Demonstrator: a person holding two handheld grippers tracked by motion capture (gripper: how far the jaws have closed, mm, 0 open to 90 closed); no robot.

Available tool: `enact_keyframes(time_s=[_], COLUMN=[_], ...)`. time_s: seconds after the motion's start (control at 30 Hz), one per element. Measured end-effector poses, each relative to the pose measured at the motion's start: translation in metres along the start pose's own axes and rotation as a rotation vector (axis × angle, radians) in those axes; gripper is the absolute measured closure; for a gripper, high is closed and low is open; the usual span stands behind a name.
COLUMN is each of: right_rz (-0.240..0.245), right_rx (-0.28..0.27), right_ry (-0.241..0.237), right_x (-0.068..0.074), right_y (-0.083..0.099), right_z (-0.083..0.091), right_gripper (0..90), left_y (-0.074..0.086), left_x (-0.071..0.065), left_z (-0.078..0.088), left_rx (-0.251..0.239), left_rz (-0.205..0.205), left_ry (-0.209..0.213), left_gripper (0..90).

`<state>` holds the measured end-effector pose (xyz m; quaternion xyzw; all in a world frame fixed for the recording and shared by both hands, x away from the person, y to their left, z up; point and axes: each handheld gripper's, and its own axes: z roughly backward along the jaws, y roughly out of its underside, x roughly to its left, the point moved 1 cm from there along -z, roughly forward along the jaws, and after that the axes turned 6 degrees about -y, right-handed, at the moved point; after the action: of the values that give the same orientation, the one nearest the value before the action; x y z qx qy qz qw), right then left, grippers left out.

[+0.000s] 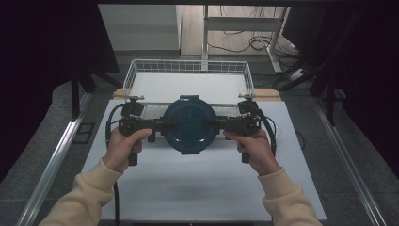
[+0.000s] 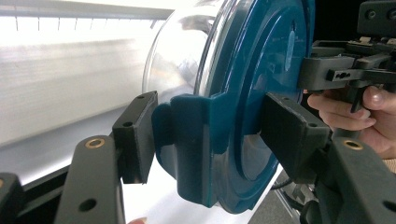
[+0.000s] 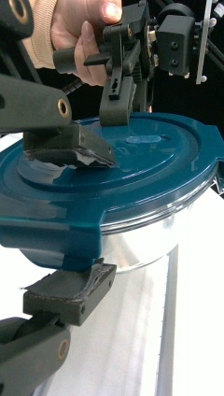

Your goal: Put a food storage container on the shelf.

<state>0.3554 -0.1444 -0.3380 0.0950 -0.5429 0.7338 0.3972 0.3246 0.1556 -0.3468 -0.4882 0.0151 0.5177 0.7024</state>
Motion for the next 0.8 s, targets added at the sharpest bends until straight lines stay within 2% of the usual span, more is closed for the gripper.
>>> enact_keyframes(time_s=[0.2, 0.4, 0.8], right_rz=[0.016, 0.021, 0.039], right_rx=[-0.016, -0.020, -0.024], right_ry=[0.005, -0.003, 0.001], right_x=[0.002, 0.002, 0.002], right_y=[-0.016, -0.028, -0.050], right_z=[0.002, 0.003, 0.002], right_gripper=[41.5, 41.5, 41.8], left_y=[-0.017, -0.028, -0.051], left_x=[0.000, -0.002, 0.002], left_z=[0.003, 0.005, 0.008], left_rx=[-0.007, -0.015, -0.034], left_rz=[-0.006, -0.021, -0.019], left_ry=[0.008, -0.002, 0.013], left_gripper=[38.3, 38.3, 38.7])
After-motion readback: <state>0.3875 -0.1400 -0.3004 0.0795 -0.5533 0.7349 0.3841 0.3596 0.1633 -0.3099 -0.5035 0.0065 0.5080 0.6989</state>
